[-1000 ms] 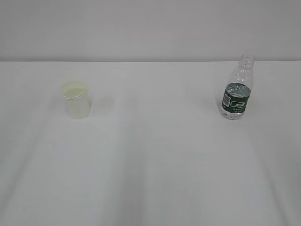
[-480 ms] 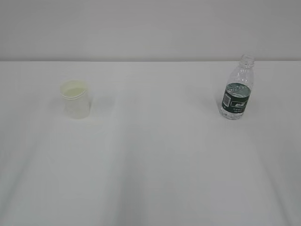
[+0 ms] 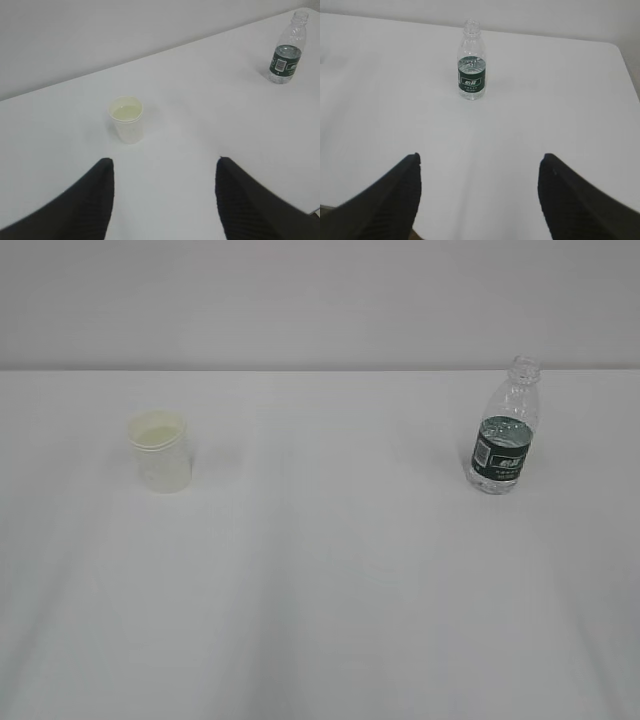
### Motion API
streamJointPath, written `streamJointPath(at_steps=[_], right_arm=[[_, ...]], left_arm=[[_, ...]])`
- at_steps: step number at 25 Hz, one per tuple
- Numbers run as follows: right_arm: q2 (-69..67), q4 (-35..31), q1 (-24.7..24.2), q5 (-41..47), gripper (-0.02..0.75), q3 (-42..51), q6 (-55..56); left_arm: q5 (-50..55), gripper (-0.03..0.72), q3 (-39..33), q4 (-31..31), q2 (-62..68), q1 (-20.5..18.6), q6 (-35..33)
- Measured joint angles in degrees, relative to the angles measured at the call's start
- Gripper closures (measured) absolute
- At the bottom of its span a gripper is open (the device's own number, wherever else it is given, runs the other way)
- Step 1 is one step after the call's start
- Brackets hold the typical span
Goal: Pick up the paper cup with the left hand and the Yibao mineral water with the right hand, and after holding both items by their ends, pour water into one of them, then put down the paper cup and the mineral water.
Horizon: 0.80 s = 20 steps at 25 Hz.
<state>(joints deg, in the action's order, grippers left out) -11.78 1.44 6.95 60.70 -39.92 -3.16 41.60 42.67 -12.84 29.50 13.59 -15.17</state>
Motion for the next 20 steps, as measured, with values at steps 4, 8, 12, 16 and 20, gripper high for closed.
streamJointPath(at_steps=[4,8,12,16,20], right_arm=[[0.84,0.0,0.0,2.82,0.186,0.0,0.0],[1.88,-0.04,0.0,5.35,0.186,0.0,0.0],[3.62,-0.04,0.0,7.37,0.186,0.0,0.0],[5.42,-0.04,0.0,9.75,0.186,0.0,0.0],[7.16,-0.04,0.0,11.92,0.186,0.0,0.44]], left_arm=[[0.1,0.235,0.0,0.0,-0.1,0.0,0.0],[0.38,0.236,0.0,0.0,-0.1,0.0,0.0],[1.06,0.238,0.0,0.0,-0.1,0.0,0.0],[1.2,0.238,0.0,0.0,-0.1,0.0,0.0],[1.91,0.239,0.0,0.0,-0.1,0.0,0.0]])
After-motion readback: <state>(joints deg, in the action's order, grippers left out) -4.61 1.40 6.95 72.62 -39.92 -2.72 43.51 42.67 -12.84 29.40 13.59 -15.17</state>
